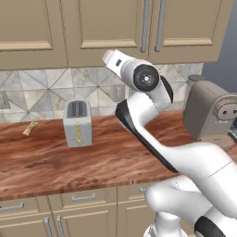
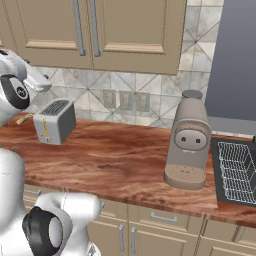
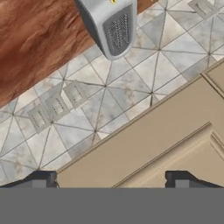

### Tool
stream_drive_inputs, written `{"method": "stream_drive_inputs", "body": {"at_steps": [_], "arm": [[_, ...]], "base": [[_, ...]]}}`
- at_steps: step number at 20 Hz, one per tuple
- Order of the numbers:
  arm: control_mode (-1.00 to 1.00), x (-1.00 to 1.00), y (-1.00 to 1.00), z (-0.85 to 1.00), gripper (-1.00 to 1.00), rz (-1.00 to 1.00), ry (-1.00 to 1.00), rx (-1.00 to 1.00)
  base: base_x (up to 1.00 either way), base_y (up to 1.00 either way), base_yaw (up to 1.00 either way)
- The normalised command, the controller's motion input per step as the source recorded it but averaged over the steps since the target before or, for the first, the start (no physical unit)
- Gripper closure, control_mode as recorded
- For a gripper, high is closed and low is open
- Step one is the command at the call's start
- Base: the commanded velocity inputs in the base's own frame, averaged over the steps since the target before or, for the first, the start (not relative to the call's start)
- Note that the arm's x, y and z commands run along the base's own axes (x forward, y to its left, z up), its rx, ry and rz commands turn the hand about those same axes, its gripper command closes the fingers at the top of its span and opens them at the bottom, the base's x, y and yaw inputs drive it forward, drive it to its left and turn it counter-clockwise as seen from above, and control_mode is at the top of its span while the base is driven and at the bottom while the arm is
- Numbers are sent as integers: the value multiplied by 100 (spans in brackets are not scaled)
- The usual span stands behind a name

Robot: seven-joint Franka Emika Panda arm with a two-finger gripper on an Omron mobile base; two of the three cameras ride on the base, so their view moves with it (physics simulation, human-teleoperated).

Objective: Close all open cabinet doors.

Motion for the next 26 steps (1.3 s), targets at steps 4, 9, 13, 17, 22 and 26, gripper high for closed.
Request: {"method": "stream_drive_inputs", "body": {"at_steps": [4,9,13,17,22,26], "arm": [[-100,-100,1,0,-100,0,1,16],[-100,-100,-21,0,-100,0,2,25],[-100,-100,-60,-3,-100,5,1,27],[-100,-59,-45,-5,-100,5,11,24],[-100,0,-3,-4,-100,0,6,3],[-100,0,0,0,-100,0,0,0]], "base": [[0,0,0],[0,0,0],[0,0,0],[0,0,0],[0,0,0],[0,0,0]]}}
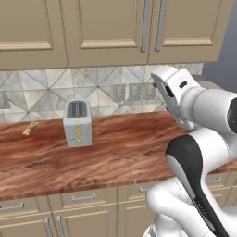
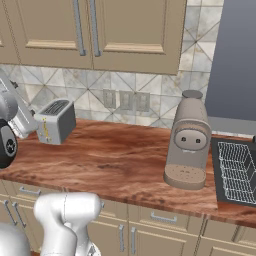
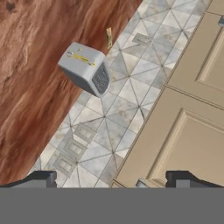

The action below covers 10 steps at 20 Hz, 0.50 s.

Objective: Close all open cabinet doors.

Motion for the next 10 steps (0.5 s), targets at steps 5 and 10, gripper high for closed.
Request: {"method": "stream_drive_inputs", "body": {"at_steps": [5,10], "arm": [[-100,0,0,0,-100,0,0,0],[-100,-7,6,-1,-100,0,0,0]], "base": [[0,0,0],[0,0,0]]}}
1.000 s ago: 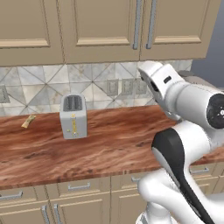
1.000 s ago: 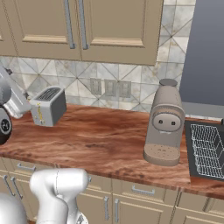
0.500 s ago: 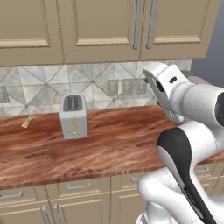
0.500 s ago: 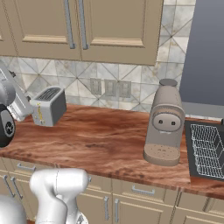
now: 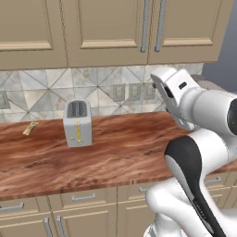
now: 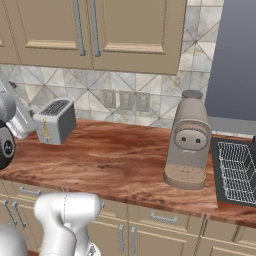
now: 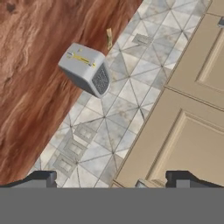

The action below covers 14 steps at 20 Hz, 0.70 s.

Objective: Close all open cabinet doors.

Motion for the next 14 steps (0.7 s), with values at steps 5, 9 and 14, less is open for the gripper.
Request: {"method": "stream_drive_inputs", "body": {"at_steps": [5,9,14], "arm": [[-100,-23,28,-17,-100,0,0,0],[100,-31,44,-27,-100,2,0,-1],[100,0,0,0,-100,0,0,0]], "base": [[0,0,0],[-8,22,2],[-32,82,17]]}}
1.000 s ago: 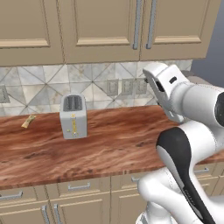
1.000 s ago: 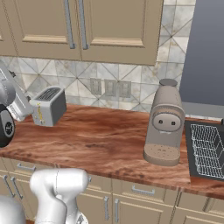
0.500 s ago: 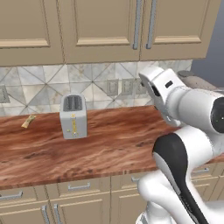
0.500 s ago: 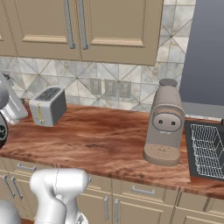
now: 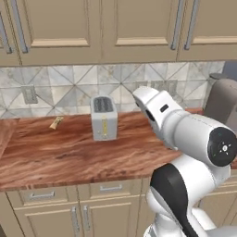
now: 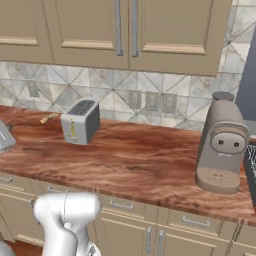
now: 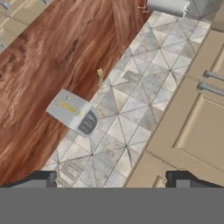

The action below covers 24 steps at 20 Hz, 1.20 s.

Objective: Close all open cabinet doors.

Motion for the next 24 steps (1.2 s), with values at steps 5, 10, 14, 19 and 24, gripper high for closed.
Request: {"method": "stream_drive_inputs", "body": {"at_steps": [5,10,14,19,24], "arm": [[100,0,0,0,-100,0,0,0],[100,0,0,0,-100,0,0,0],[100,0,0,0,-100,0,0,0],[100,0,0,0,-100,0,0,0],[100,0,0,0,-100,0,0,0]], "base": [[-12,56,26],[-3,29,34],[-9,1,38],[-2,17,46],[0,23,53]]}}
